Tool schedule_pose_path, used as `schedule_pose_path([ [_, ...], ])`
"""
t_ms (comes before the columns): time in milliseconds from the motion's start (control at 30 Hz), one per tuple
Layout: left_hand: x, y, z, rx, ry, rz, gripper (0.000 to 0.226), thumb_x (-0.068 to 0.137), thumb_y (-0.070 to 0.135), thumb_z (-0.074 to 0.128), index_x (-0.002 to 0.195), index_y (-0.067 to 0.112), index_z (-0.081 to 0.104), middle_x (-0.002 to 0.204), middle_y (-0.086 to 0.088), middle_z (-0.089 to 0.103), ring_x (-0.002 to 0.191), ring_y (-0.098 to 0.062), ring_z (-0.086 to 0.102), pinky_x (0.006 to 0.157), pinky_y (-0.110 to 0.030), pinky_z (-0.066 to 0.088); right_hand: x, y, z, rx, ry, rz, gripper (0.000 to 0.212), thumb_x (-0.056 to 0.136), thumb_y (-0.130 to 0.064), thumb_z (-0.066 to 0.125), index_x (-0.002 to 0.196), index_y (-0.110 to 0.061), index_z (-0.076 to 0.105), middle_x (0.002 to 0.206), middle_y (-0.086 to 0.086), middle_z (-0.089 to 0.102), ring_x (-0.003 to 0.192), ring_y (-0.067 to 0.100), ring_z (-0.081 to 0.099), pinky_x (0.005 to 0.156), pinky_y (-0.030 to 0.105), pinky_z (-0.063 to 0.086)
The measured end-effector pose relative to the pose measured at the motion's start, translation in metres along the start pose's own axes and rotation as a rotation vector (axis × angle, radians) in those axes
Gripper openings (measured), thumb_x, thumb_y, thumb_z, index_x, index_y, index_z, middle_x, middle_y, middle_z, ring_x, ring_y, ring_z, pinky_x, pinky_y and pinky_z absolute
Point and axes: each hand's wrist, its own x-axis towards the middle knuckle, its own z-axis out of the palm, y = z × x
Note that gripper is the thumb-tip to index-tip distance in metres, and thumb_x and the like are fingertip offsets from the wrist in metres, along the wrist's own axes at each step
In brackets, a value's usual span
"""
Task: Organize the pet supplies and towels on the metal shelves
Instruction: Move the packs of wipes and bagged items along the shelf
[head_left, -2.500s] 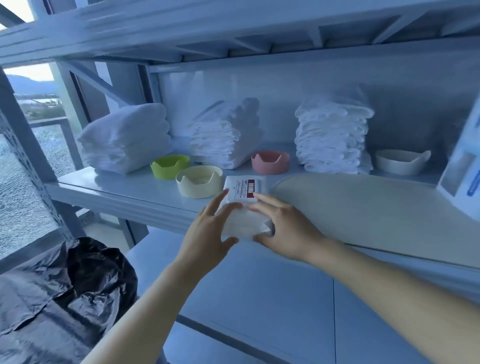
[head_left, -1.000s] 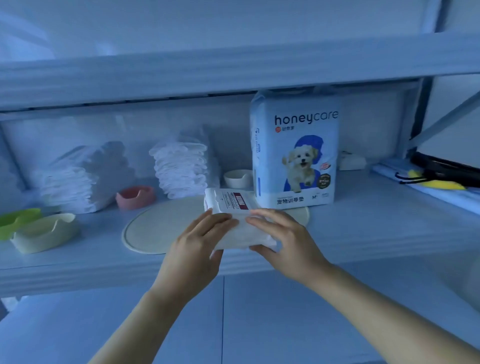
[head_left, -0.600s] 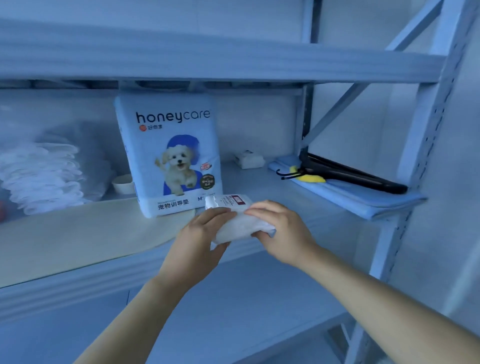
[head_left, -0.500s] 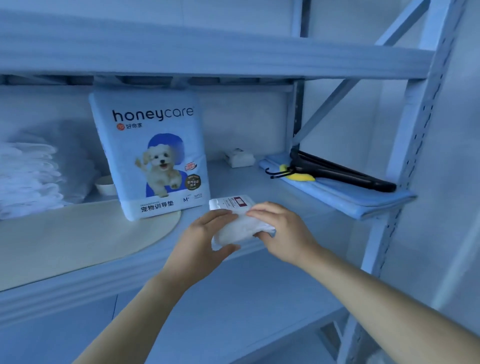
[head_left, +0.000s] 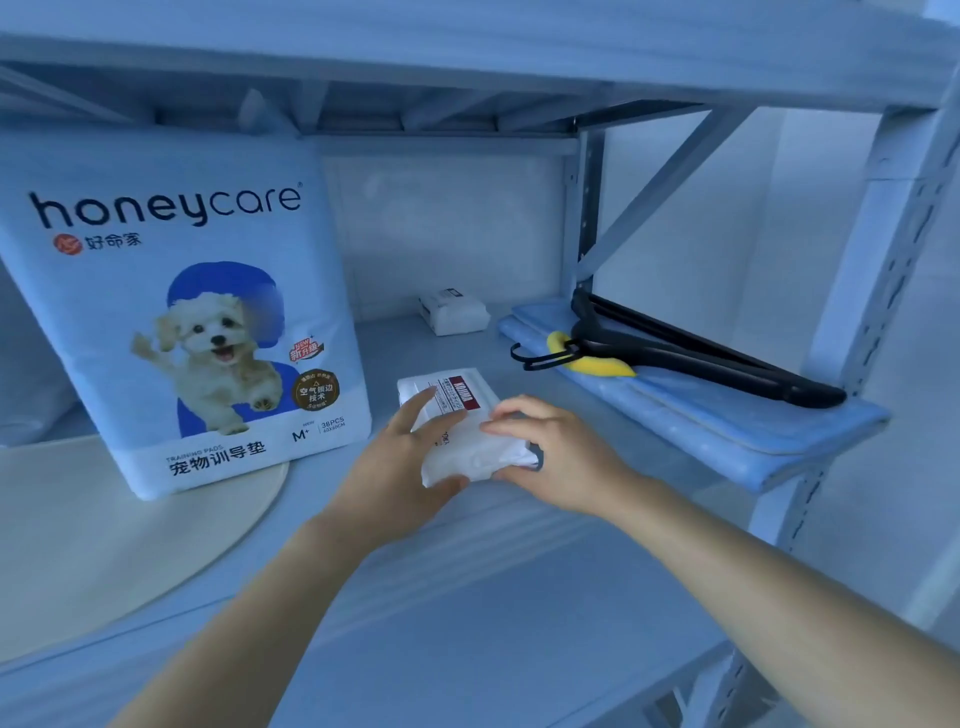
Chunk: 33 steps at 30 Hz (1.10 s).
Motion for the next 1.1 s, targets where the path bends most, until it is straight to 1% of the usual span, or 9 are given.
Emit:
schedule_pose_path([
  [67, 0.016, -0.008, -0.002, 0.002, -0.052, -0.026, 0.067, 0.083, 0.037, 0.066, 0.141, 0.038, 0.032, 0.154, 0.009, 0.012, 0.13, -0.017, 0.041, 0.1, -0.03, 0.039, 0.014, 0.007, -0.003, 0.001, -0.04, 0.016, 0.048, 0.074, -0.027, 0.079, 0.118, -0.018, 0.065, 0.129, -0.005, 0.05, 0.109, 0.012, 0.054, 0.084, 0.014, 0.037],
  [200, 0.042, -0.021, -0.003, 0.013, -0.094, -0.03, 0.067, 0.084, 0.034, 0.065, 0.14, 0.041, 0.029, 0.153, 0.012, 0.015, 0.133, -0.012, 0.036, 0.099, -0.025, 0.035, 0.035, 0.015, 0.0, -0.006, -0.08, 0.091, 0.058, 0.073, -0.036, 0.078, 0.126, -0.024, 0.058, 0.138, -0.01, 0.042, 0.12, 0.006, 0.046, 0.088, 0.013, 0.036],
  [400, 0.062, -0.034, 0.005, 0.021, -0.155, -0.066, 0.074, 0.084, 0.038, 0.065, 0.142, 0.046, 0.02, 0.156, 0.014, 0.004, 0.137, -0.012, 0.031, 0.102, -0.029, 0.037, 0.053, 0.027, 0.012, 0.012, -0.053, 0.114, 0.049, 0.078, -0.018, 0.073, 0.125, -0.019, 0.059, 0.141, -0.004, 0.043, 0.119, 0.014, 0.051, 0.085, 0.014, 0.037],
  [500, 0.062, -0.036, 0.009, -0.019, -0.083, -0.072, 0.063, 0.09, 0.031, 0.059, 0.141, 0.045, 0.025, 0.156, 0.013, 0.008, 0.137, -0.012, 0.031, 0.102, -0.03, 0.038, 0.057, 0.029, 0.018, 0.026, 0.002, 0.132, 0.043, 0.079, -0.012, 0.07, 0.121, -0.018, 0.062, 0.138, -0.005, 0.047, 0.106, 0.016, 0.057, 0.079, 0.011, 0.038],
  [600, 0.064, -0.037, 0.008, -0.09, 0.043, -0.083, 0.05, 0.092, 0.019, 0.055, 0.135, 0.041, 0.042, 0.153, 0.012, 0.022, 0.13, -0.014, 0.042, 0.096, -0.028, 0.041, 0.065, 0.026, 0.021, 0.027, 0.063, 0.117, 0.038, 0.081, -0.009, 0.068, 0.119, -0.014, 0.064, 0.131, -0.004, 0.053, 0.088, 0.015, 0.057, 0.071, 0.003, 0.034],
  [700, 0.069, -0.042, 0.0, -0.102, 0.14, -0.059, 0.043, 0.092, 0.015, 0.056, 0.13, 0.036, 0.051, 0.148, 0.011, 0.035, 0.129, -0.014, 0.044, 0.1, -0.025, 0.036, 0.079, 0.021, 0.02, 0.042, 0.116, 0.092, 0.035, 0.081, -0.01, 0.07, 0.116, -0.011, 0.065, 0.124, -0.002, 0.058, 0.097, 0.018, 0.06, 0.076, 0.008, 0.036],
  [867, 0.076, -0.045, -0.011, -0.135, 0.235, -0.051, 0.042, 0.091, 0.012, 0.056, 0.127, 0.032, 0.055, 0.146, 0.008, 0.04, 0.13, -0.015, 0.043, 0.099, -0.025, 0.038, 0.102, 0.017, 0.013, 0.006, 0.123, 0.035, 0.033, 0.082, -0.013, 0.07, 0.115, -0.015, 0.066, 0.124, -0.004, 0.059, 0.091, 0.013, 0.057, 0.074, 0.01, 0.035],
  [967, 0.086, -0.041, -0.019, -0.126, 0.301, -0.042, 0.042, 0.091, 0.009, 0.055, 0.127, 0.029, 0.056, 0.145, 0.006, 0.041, 0.128, -0.017, 0.046, 0.097, -0.027, 0.041, 0.116, 0.015, 0.001, -0.006, 0.146, 0.001, 0.032, 0.081, -0.012, 0.071, 0.113, -0.014, 0.067, 0.122, -0.002, 0.06, 0.09, 0.01, 0.055, 0.072, 0.003, 0.033],
  [1100, 0.104, -0.034, -0.032, -0.102, 0.362, -0.044, 0.042, 0.091, 0.007, 0.054, 0.127, 0.028, 0.056, 0.145, 0.005, 0.041, 0.121, -0.018, 0.052, 0.09, -0.022, 0.038, 0.137, 0.016, -0.014, -0.002, 0.169, -0.032, 0.031, 0.081, -0.012, 0.071, 0.112, -0.012, 0.067, 0.121, 0.0, 0.061, 0.081, 0.007, 0.051, 0.07, -0.004, 0.031],
])
